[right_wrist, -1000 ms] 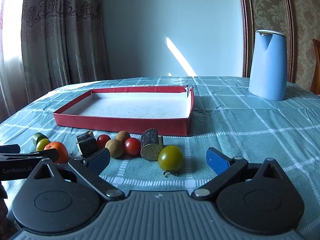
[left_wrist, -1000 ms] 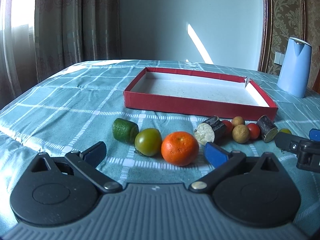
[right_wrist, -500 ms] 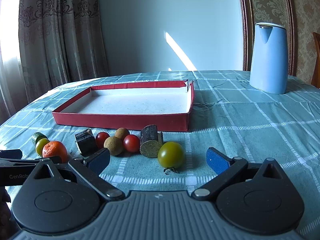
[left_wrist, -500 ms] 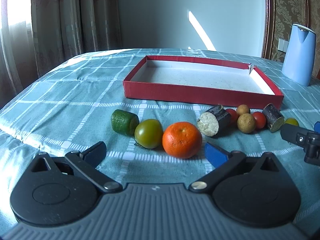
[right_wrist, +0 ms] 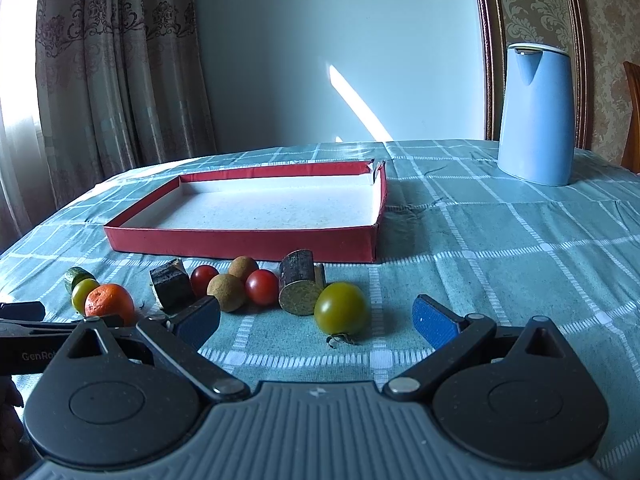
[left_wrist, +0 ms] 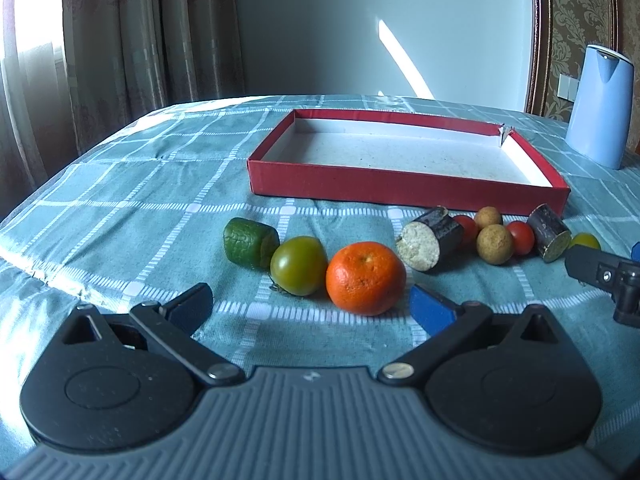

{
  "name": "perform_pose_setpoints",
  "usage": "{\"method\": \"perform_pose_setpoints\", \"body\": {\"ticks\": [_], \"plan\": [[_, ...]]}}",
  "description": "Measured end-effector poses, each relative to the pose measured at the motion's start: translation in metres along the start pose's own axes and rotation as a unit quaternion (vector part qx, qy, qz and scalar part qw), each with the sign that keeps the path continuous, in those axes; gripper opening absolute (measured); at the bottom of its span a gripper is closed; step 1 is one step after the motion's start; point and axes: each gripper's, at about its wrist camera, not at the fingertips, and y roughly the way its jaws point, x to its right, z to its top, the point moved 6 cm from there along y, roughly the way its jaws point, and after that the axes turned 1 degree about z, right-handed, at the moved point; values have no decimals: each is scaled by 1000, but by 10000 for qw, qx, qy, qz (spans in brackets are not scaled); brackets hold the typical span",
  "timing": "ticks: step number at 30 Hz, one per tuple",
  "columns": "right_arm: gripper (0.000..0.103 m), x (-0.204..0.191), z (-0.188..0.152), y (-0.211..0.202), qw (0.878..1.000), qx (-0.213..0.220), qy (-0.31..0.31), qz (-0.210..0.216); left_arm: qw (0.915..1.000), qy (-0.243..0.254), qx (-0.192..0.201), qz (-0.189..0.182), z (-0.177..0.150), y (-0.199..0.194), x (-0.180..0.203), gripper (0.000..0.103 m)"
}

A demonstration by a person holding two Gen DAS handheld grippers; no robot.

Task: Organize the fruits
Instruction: 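Move the right tool toward the yellow-green cherry tomato, then close the right tool around the yellow-green cherry tomato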

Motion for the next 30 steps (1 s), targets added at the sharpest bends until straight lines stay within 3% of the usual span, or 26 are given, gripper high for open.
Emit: {"method": "perform_pose_setpoints", "body": {"ticks": [10,19,22,24,26,28,30], "plan": [[103,0,2,-1,9999,6,-29,144,9999,-90,-9,-43,0,-1,-3,103],[102,6,7,8,9950,-146,-983,90,9998,-151,11,-99,0,0,-4,103],[88,10,8,15,9936,-272,-1091,132,9998,-164,32,-107,0,-1,-4,103],[71,12,6,21,9926,-419,-1121,192,9998,-168,42,-113,0,-1,-4,103],[68,12,4,26,9923,-524,-1096,250,9998,-174,34,-120,0,-1,-4,103],[56,11,2,28,9915,-603,-1102,347,9997,-199,26,-143,0,-1,-4,103],[54,11,2,30,9912,-636,-1100,360,9996,-215,8,-160,0,0,-4,103]]}}
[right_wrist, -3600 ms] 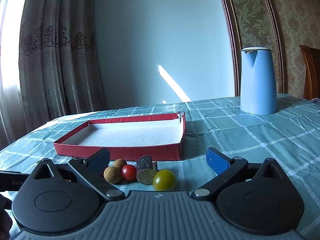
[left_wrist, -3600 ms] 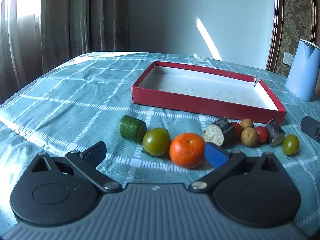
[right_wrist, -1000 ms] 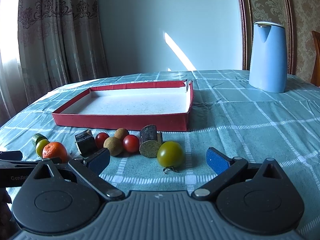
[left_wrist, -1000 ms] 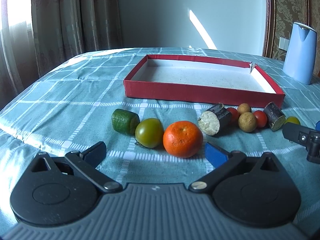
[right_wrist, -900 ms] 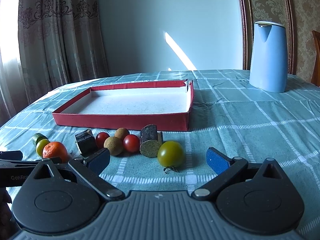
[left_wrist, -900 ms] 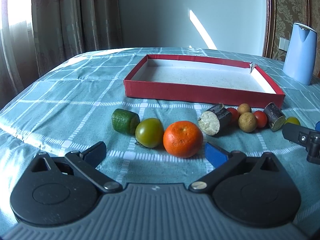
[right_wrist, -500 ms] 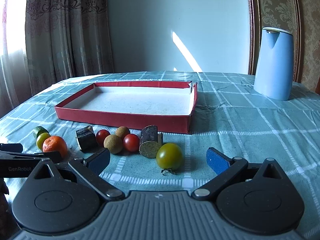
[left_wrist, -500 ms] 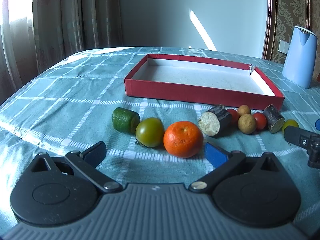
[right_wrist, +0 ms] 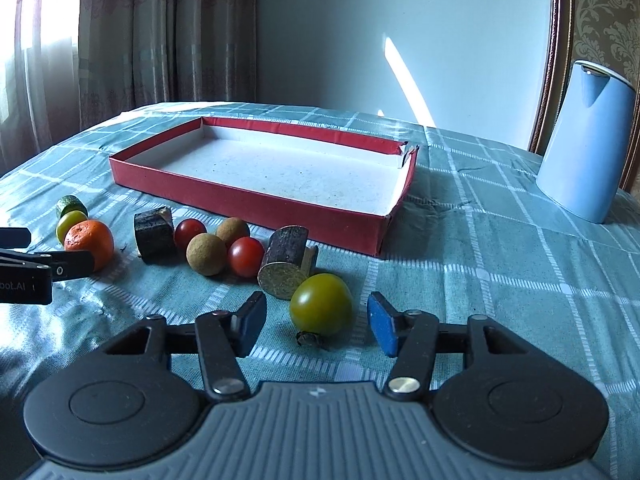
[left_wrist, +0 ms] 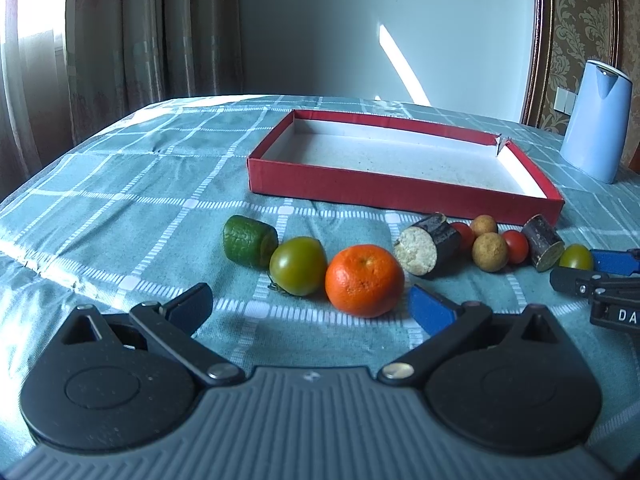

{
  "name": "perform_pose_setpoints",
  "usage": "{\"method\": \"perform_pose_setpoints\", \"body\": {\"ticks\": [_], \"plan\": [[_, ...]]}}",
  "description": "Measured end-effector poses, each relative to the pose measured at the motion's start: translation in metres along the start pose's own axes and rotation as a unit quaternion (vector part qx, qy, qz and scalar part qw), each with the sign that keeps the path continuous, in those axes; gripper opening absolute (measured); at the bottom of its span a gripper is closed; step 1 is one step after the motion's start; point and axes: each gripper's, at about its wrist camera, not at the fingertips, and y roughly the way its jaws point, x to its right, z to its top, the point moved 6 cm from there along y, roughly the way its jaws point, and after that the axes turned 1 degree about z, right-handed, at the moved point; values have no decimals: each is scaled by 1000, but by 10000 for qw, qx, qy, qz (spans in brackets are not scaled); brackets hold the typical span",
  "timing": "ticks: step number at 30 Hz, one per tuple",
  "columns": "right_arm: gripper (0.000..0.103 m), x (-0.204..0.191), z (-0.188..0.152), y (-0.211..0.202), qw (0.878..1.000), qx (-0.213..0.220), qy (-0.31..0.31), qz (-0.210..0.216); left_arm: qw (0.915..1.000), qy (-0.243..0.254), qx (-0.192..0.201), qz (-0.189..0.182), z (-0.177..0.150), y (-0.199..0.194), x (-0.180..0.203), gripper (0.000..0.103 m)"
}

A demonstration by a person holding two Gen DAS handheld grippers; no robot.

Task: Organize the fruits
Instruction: 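Close the right tool around the yellow-green cherry tomato, then carry the tomato into the red tray and open the right tool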

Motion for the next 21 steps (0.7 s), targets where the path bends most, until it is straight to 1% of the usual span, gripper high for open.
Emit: {"method": "perform_pose_setpoints", "body": {"ticks": [1,2,6,7,8,9,17,21], "plan": [[52,0,0,1,10000,-20,5,25,10000,-6,-4,-4,0,0,0,103],[46,1,0,3,10000,-46,14,39,10000,-12,0,-4,0,0,0,103],[44,4,1,8,9998,-122,139,100,10000,-26,3,1,0,0,0,103],[41,5,1,8,9997,-135,169,115,10000,-30,0,3,0,0,0,103],[35,6,1,8,9996,-153,194,123,10000,-30,2,5,0,0,0,103],[34,6,0,8,9996,-145,217,120,10000,-28,-1,4,0,0,0,103],[33,13,1,3,9984,-17,517,228,10000,-48,-34,19,-1,0,-2,103],[33,15,4,-8,9974,171,623,314,10000,-45,-36,42,-1,1,-1,103]]}}
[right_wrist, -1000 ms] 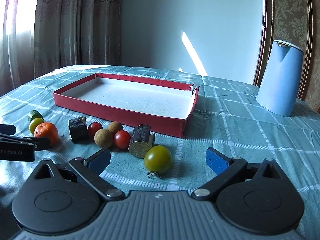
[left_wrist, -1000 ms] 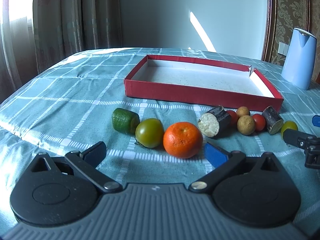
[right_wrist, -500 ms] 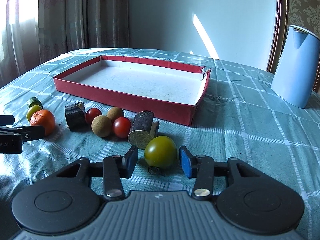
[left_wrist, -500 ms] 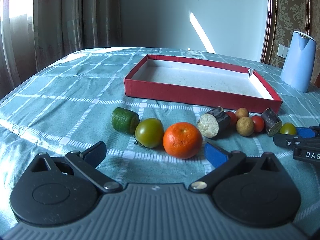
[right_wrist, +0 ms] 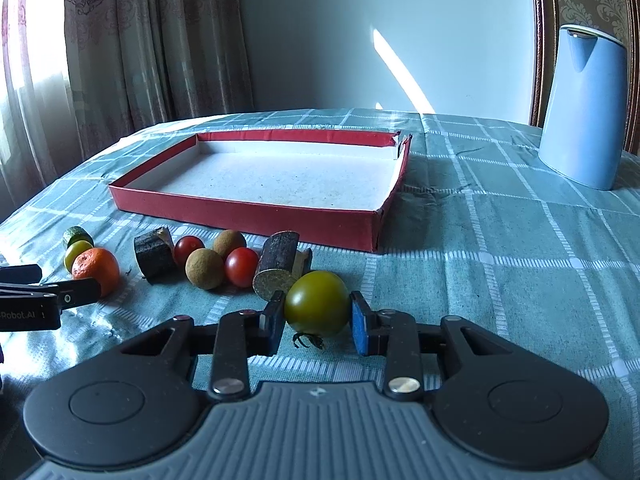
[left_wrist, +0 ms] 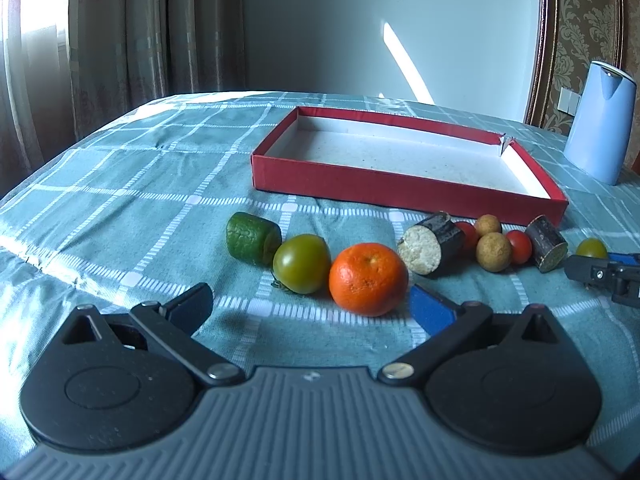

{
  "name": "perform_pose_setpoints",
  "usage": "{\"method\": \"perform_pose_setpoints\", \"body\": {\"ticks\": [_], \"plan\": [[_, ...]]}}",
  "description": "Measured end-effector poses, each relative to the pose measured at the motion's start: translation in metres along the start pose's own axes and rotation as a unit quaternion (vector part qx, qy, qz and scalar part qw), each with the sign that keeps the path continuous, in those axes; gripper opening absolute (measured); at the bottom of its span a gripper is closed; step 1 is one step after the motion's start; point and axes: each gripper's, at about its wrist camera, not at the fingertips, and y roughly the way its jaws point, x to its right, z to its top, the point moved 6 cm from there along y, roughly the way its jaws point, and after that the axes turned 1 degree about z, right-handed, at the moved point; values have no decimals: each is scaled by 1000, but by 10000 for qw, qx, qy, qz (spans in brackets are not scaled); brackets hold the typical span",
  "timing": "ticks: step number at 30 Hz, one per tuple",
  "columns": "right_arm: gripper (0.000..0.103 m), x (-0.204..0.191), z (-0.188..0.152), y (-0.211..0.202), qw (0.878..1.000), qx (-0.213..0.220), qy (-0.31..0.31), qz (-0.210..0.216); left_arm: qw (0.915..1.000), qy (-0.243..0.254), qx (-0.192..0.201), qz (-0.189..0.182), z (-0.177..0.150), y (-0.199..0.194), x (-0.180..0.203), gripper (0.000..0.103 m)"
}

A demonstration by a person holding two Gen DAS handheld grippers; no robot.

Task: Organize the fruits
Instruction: 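Carry the tomato into the red tray and open the right tool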

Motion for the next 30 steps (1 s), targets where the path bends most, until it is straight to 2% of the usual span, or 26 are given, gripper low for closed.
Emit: {"method": "perform_pose_setpoints", "body": {"ticks": [7,11,14,18,22,30], "plan": [[33,1,46,-10,9986,533,52,28,10000,27,11,35,0,0,0,103],[33,4,74,6,9976,685,88,-61,10000,21,-24,46,0,1,0,103],[33,9,86,31,9982,557,201,-77,10000,17,-43,62,0,1,0,103],[33,12,86,64,9989,348,225,-241,10000,-17,-64,51,0,2,-2,103],[33,17,73,88,9987,154,319,-363,10000,-34,-78,24,0,3,-2,103],[36,18,67,92,9982,134,241,-540,10000,-46,-76,18,0,3,-2,103]]}}
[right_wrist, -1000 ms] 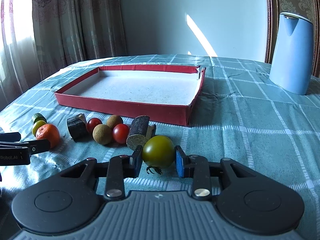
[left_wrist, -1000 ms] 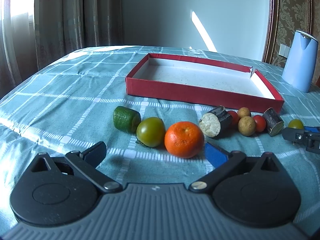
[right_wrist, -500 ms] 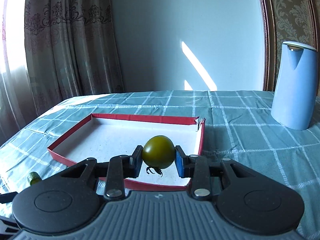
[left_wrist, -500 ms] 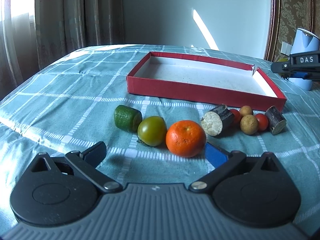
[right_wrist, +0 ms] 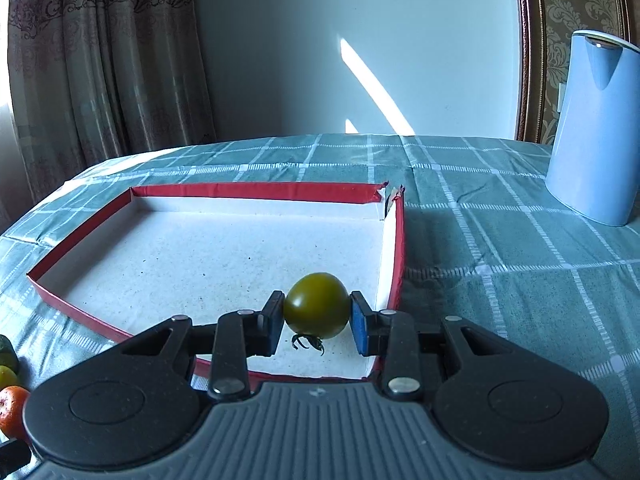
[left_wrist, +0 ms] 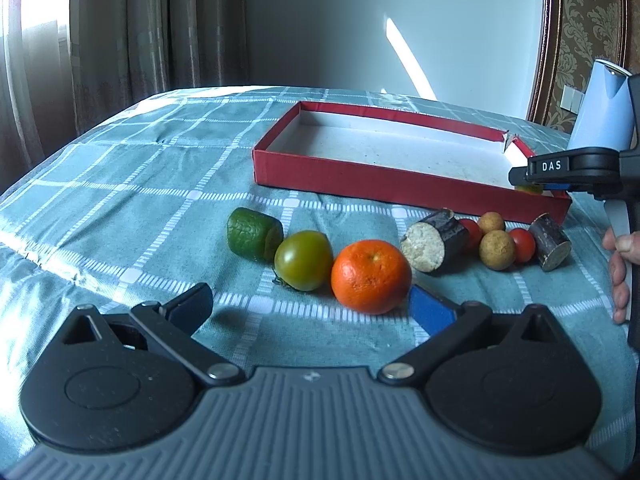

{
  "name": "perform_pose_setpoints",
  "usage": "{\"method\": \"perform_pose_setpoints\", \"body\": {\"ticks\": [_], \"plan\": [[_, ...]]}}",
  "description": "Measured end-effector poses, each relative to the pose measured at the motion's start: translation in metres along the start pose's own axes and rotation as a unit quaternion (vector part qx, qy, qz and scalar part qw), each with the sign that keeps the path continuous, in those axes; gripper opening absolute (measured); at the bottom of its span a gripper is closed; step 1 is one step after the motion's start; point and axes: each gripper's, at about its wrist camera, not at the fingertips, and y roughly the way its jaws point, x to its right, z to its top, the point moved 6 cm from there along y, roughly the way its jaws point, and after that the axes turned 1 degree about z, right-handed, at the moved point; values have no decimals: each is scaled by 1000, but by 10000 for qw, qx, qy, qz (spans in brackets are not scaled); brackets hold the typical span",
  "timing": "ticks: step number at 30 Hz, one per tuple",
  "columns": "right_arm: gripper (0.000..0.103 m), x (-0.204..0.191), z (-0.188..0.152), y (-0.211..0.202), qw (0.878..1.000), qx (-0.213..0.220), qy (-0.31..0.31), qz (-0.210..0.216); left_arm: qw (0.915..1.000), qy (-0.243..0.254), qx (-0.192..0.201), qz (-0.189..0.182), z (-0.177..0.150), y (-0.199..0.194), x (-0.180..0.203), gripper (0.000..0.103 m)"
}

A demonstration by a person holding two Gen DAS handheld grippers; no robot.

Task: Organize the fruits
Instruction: 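Carry the tomato into the red tray and open the right tool, then reach the left tool to the orange mandarin and grasp it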

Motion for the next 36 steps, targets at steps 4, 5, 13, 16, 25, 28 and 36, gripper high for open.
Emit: {"method": "perform_pose_setpoints", "body": {"ticks": [4,5,13,16,25,28,36], "plan": [[65,0,4,-7,9998,210,-31,39,10000,-4,-26,11,0,1,0,103],[65,0,5,-10,9995,311,-18,4,10000,-6,-25,10,0,1,0,103],[65,29,21,-37,9925,1100,475,-253,9981,-295,144,-528,1,-5,-8,103],[66,42,22,-37,9907,1039,876,-105,9969,-371,341,-598,3,-11,-9,103],[70,46,23,-40,9873,1067,1168,111,9940,-115,629,-888,6,-19,3,100],[76,47,23,-43,9866,1098,1197,126,9942,14,489,-954,4,-16,7,83],[76,47,23,-43,9862,1094,1228,209,9923,267,569,-1064,2,-20,16,80]]}}
